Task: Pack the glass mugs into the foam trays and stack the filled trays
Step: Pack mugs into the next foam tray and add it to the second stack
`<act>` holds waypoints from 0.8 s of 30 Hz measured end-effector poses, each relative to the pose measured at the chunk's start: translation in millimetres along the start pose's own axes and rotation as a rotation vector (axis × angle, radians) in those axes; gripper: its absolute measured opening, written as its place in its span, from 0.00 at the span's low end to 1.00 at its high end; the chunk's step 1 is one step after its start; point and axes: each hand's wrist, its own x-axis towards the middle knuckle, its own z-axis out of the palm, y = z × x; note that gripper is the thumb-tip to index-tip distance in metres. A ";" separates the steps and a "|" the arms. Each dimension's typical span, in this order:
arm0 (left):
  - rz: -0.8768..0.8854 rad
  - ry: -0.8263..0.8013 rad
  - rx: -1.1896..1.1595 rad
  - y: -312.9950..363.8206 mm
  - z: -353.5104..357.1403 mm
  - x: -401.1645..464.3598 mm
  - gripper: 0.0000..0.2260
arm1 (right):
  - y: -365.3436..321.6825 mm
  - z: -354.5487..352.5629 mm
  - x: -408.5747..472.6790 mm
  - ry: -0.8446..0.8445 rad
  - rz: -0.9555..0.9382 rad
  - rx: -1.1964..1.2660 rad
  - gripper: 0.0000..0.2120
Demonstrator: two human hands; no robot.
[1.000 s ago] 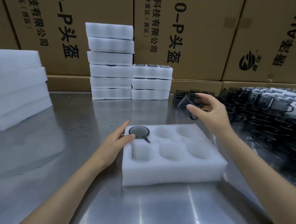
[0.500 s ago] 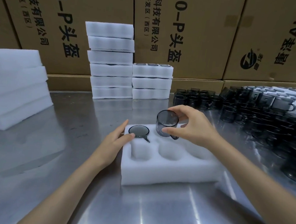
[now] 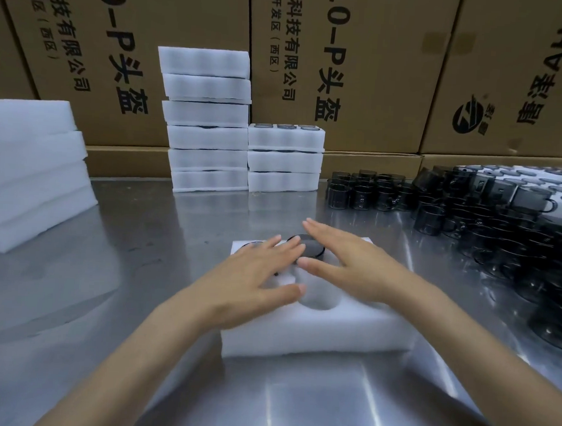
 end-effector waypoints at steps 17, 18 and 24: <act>-0.112 0.493 -0.713 -13.3 12.9 -6.8 0.18 | 39.1 -8.3 9.3 0.526 0.155 0.412 0.14; -0.142 0.512 -0.737 -17.6 15.8 -7.1 0.18 | 56.1 -6.1 13.8 0.573 0.237 0.480 0.13; -0.202 0.476 -0.803 -32.4 23.3 2.8 0.17 | 137.0 25.9 48.9 0.495 0.521 0.574 0.16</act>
